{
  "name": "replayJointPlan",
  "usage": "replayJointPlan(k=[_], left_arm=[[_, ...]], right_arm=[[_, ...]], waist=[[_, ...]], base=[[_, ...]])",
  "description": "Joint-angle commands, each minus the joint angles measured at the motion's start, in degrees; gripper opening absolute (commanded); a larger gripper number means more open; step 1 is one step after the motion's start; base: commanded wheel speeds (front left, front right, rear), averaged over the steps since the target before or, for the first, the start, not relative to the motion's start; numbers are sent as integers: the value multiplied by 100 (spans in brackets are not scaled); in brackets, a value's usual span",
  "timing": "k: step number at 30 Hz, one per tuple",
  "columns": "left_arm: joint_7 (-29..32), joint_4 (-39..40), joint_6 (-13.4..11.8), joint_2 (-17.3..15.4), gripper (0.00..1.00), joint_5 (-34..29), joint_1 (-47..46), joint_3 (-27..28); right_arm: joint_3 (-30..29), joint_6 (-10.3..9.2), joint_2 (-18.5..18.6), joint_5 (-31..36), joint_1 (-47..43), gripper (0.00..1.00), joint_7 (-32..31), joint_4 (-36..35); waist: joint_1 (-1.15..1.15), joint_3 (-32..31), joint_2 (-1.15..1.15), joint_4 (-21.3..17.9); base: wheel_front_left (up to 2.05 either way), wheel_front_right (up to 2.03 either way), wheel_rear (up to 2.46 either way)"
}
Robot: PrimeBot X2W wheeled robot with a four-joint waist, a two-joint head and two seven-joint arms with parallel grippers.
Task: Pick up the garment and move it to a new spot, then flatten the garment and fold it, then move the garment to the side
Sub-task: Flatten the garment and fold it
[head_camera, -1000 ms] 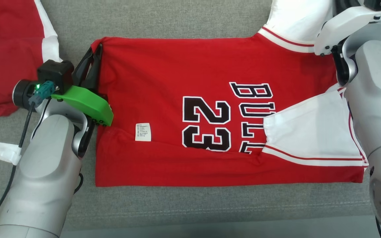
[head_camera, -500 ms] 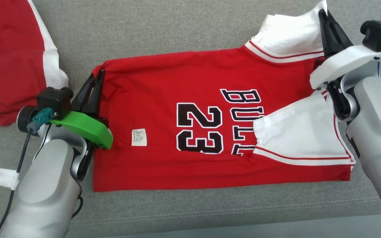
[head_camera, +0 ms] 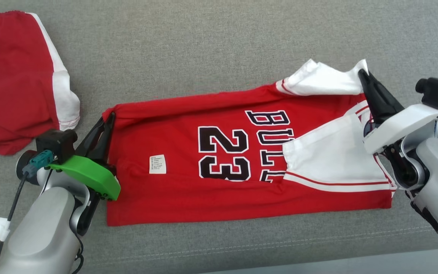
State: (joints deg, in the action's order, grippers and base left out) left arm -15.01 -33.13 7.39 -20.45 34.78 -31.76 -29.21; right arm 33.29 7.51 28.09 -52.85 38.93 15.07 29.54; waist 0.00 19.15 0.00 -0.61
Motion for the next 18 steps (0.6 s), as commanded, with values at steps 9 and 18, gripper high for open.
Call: replayJointPlan(k=[9, 18], left_arm=[[-13, 103, 10, -218, 0, 273, 334, -228], [-13, -29, 10, -233, 0, 374, 604, -353]], right_arm=[[662, -4, 546, -1012, -491, 0, 22, -413], [1116, -4, 889, -1836, -983, 0, 22, -944]], waist=[[0, -240, 0, -34], [0, -453, 0, -76]], base=[[0, 0, 0], [0, 0, 0]])
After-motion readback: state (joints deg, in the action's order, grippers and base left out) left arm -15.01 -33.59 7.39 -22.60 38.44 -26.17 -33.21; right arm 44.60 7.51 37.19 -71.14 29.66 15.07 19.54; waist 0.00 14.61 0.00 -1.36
